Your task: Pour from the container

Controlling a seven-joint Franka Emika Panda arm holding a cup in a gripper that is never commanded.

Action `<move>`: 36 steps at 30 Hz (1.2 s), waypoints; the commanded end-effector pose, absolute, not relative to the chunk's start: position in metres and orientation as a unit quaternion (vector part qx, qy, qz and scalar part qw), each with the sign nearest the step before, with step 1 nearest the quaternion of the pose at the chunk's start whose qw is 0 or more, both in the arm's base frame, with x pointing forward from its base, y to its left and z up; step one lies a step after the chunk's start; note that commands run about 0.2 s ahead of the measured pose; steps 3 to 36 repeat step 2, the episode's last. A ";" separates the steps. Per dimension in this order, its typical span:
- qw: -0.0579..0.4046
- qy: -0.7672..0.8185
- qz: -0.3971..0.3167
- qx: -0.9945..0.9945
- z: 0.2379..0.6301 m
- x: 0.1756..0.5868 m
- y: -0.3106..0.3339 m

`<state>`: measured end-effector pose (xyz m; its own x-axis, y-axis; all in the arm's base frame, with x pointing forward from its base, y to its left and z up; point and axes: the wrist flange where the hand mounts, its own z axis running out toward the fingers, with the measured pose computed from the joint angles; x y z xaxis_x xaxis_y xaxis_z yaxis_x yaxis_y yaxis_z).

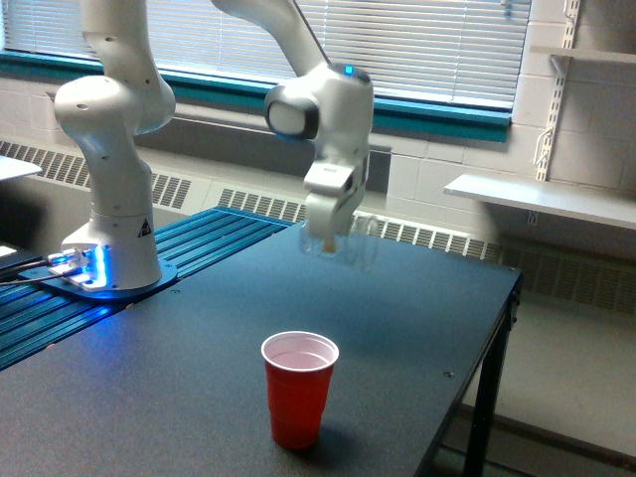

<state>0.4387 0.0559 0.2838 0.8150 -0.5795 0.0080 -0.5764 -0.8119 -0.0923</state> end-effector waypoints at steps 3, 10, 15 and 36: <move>0.049 0.310 -0.133 -0.940 0.363 0.459 0.048; 0.049 0.310 -0.133 -0.940 0.363 0.459 0.048; 0.049 0.310 -0.133 -0.940 0.363 0.459 0.048; 0.049 0.310 -0.133 -0.940 0.363 0.459 0.048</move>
